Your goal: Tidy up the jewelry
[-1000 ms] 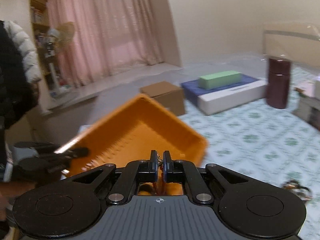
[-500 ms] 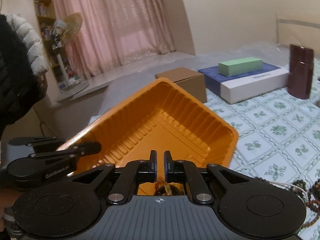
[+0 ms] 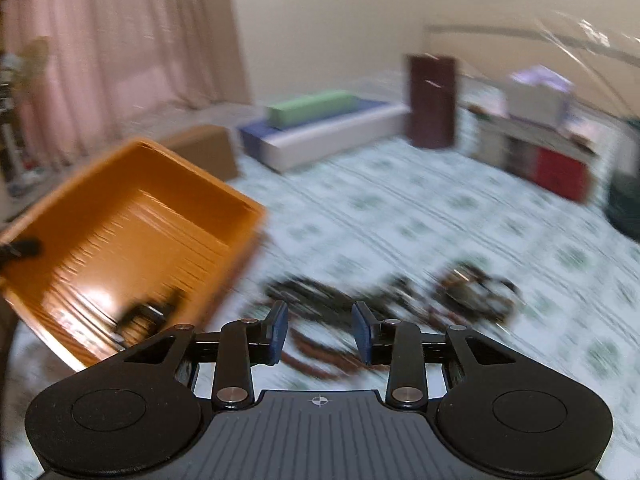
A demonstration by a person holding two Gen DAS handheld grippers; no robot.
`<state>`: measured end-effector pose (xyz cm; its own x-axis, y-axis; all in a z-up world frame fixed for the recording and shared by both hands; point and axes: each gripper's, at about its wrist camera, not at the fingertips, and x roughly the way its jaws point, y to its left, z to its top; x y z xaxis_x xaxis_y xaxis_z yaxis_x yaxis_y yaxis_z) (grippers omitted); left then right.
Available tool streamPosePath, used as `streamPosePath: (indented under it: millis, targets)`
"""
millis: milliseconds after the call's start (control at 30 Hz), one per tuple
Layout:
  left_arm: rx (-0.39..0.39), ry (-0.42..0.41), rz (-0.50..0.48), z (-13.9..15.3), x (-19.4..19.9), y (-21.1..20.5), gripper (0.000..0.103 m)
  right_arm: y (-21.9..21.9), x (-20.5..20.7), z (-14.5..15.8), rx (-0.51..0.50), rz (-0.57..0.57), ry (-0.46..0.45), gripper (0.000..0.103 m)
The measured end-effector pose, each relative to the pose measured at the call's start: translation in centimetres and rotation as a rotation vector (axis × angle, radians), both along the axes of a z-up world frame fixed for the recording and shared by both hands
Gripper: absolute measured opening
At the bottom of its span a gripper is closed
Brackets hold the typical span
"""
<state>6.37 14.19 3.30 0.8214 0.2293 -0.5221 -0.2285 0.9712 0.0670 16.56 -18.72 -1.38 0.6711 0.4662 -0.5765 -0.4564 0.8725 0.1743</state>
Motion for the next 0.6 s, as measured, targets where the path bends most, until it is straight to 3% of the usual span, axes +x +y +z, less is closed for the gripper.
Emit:
streamPosePath:
  millis: [267,600]
  targets:
    - [0.004,0.004,0.002,-0.1,0.1,0.0,0.006,-4.6,-0.3,-2.3,-0.031,-0.109,0.055,0.036]
    - [0.009,0.008,0.001,-0.3,0.0,0.0,0.006,-1.6,0.9,-2.6,0.002,-0.054,0.077,0.036]
